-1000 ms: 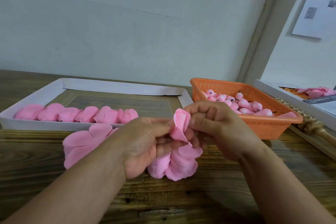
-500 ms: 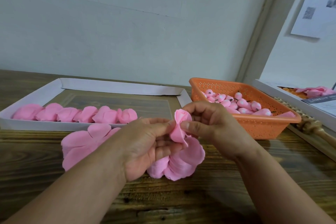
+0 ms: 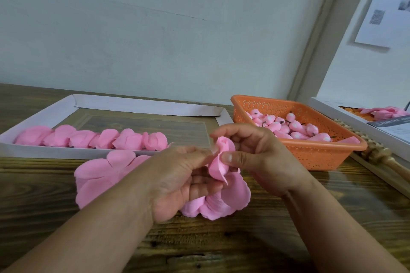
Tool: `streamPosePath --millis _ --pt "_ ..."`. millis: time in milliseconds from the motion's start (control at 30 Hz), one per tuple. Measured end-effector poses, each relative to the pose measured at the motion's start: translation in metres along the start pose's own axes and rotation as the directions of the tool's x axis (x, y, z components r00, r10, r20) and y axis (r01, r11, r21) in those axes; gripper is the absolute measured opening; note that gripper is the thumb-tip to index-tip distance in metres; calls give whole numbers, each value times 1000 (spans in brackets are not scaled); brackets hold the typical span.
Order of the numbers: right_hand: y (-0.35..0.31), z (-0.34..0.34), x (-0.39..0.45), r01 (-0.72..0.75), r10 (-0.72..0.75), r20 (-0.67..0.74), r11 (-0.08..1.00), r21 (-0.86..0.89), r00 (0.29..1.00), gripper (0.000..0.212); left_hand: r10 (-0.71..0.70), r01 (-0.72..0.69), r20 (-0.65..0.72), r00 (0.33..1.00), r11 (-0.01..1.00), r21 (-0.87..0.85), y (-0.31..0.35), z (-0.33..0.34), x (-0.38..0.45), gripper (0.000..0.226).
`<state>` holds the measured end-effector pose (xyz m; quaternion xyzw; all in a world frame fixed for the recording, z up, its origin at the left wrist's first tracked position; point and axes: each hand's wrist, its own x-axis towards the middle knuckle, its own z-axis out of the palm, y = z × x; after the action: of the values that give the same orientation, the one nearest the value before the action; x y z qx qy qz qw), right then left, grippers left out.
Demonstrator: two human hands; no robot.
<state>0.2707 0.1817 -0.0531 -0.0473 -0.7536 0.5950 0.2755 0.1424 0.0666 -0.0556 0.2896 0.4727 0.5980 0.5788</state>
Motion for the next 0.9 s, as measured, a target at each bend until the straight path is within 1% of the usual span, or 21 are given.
streamPosePath --millis 67,100,167,267,300,400,500,633,700,767,833,900 --pt "1 0 0 -1 1 -2 1000 -14 1000 20 1 -1 4 1000 1000 15 0 0 0 44" --pt "2 0 0 0 0 -4 1000 -24 1000 17 4 -4 3 1000 1000 18 -1 0 1 44" --pt "3 -1 1 1 -1 -5 1000 -28 1000 14 21 -22 2 1000 1000 22 -1 -1 1 35" --pt "4 -3 1 5 -5 -32 1000 0 999 14 70 -71 24 997 997 33 -1 -1 1 13" --pt "4 -5 2 13 -12 -43 1000 9 999 13 87 -88 37 996 996 26 0 -1 1 13" --pt "4 -8 3 36 -35 -64 999 12 997 12 124 -127 108 986 992 20 0 -3 1 36" --pt "4 -10 3 36 -34 -68 999 15 997 11 153 -161 189 970 987 29 2 -3 -1 46" --pt "5 -12 2 19 -21 -113 1000 -12 993 11 189 -218 253 949 971 93 1 -5 -1 44" --pt "5 -12 2 24 -25 -98 1000 -11 995 10 203 -240 257 945 963 120 0 -6 0 39" --pt "4 -12 3 21 -20 -81 1000 1 997 13 205 -263 289 935 948 179 0 -5 -1 35" --pt "4 -12 3 13 -12 -69 1000 2 998 16 218 -298 306 927 923 244 -1 -4 -3 40" --pt "6 -12 3 14 -15 -63 1000 -12 998 12 237 -318 283 929 904 285 -1 -4 -3 44"
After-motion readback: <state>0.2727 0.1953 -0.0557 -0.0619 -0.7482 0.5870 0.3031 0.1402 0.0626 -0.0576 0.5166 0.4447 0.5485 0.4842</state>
